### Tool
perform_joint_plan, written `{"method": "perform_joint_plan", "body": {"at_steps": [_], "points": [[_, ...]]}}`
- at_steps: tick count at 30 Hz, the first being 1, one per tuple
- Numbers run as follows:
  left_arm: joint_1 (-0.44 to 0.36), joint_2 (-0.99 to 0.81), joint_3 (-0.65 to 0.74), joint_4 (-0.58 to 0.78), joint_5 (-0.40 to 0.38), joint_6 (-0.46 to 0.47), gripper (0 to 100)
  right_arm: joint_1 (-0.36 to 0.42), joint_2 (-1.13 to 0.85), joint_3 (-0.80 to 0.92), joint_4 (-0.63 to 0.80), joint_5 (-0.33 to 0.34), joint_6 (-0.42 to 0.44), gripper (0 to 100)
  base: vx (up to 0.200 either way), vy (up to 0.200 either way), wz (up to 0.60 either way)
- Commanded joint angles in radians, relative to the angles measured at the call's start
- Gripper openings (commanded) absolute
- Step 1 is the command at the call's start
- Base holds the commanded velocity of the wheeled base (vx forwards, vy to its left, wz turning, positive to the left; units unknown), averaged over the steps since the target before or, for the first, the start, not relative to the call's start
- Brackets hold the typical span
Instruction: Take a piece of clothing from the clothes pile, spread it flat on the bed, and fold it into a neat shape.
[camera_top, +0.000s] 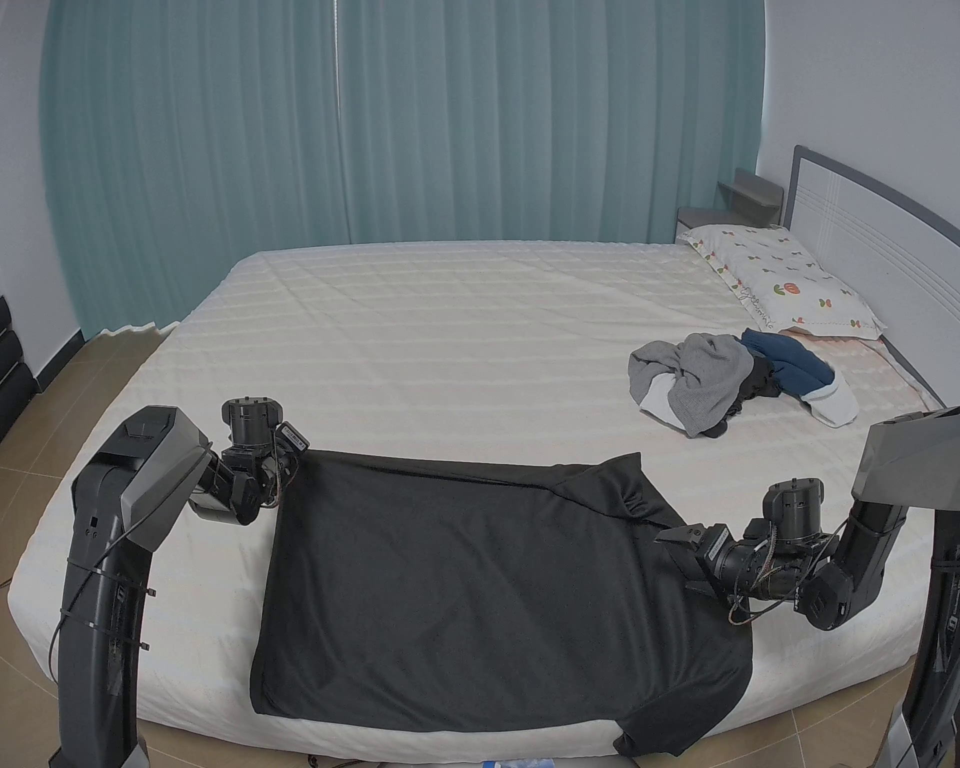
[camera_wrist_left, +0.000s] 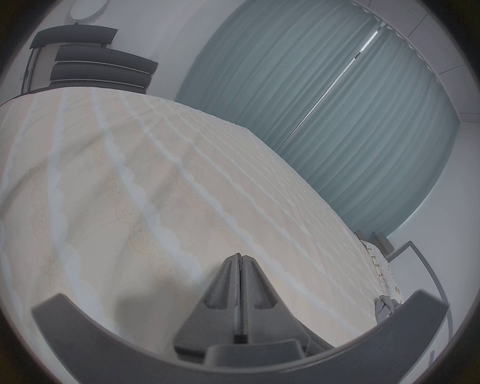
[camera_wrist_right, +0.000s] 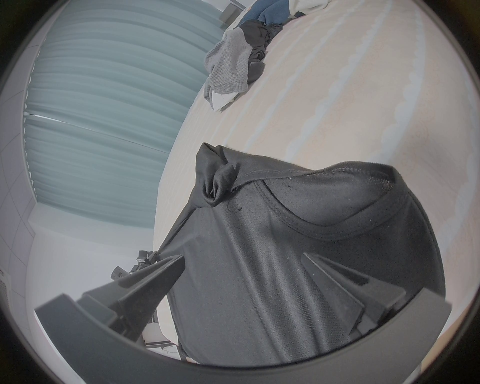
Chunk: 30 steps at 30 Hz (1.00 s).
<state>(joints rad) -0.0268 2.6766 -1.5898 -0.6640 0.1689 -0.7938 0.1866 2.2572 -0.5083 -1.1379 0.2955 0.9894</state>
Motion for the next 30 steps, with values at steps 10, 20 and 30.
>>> {"method": "perform_joint_plan", "body": {"at_steps": [10, 20, 30], "points": [[0.002, 0.000, -0.001, 0.000, 0.003, -0.002, 100, -0.001, 0.002, -0.007, 0.000, -0.001, 0.006, 100, 0.000, 0.000, 0.00], [0.004, -0.052, 0.051, -0.009, -0.005, -0.119, 100, 0.059, -0.065, -0.075, 0.010, -0.035, 0.002, 100, 0.000, 0.000, 0.00], [0.004, -0.092, 0.134, -0.017, -0.039, -0.145, 100, 0.166, -0.028, -0.407, 0.435, -0.134, -0.008, 100, 0.000, 0.000, 0.00]]}}
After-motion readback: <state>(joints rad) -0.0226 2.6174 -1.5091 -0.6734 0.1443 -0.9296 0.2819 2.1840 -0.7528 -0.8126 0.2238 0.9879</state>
